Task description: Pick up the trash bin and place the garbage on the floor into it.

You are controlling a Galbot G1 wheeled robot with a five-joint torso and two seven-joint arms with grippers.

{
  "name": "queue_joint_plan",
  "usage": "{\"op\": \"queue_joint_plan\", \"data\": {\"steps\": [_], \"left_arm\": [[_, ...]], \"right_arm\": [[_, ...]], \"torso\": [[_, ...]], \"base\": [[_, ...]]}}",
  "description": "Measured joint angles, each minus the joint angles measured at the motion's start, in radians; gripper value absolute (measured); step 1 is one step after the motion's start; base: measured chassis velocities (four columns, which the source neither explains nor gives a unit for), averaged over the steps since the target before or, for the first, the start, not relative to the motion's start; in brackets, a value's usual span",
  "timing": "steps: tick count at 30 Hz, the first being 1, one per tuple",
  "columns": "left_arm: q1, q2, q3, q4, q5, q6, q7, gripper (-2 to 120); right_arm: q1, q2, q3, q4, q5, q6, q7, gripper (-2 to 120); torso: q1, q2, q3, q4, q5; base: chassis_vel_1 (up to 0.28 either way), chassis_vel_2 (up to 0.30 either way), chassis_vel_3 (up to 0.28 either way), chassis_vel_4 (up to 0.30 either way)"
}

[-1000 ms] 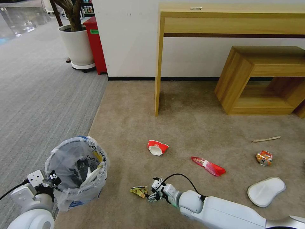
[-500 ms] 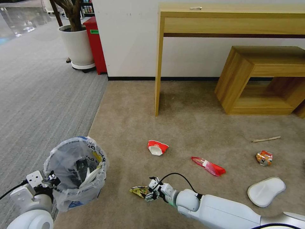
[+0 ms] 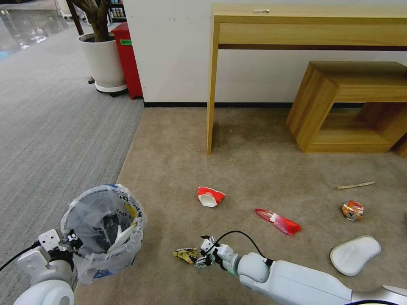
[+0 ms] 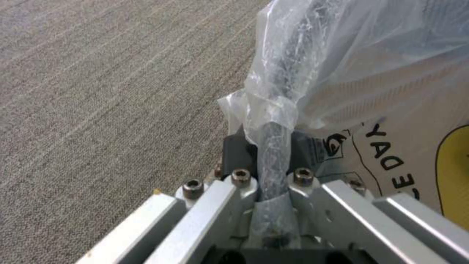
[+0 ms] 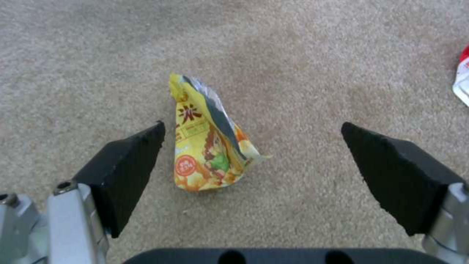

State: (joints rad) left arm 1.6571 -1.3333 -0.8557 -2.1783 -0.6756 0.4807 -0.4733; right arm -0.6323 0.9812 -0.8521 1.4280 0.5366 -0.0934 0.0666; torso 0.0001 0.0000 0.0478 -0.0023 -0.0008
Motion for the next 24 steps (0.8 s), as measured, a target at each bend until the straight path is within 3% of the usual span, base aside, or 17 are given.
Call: {"op": "queue_joint_plan", "data": {"steps": [24], "left_arm": [[-0.007,0.002,-0.008,0.005,-0.002,-0.002,0.0,0]], "right_arm": [[0.014,-0.008,-0.033,-0.015,0.004,0.039,-0.026,86]], "torso": [[0.0,0.0,0.0,0.0,0.0]], "base": [[0.0,0.0,0.0,0.0]]}}
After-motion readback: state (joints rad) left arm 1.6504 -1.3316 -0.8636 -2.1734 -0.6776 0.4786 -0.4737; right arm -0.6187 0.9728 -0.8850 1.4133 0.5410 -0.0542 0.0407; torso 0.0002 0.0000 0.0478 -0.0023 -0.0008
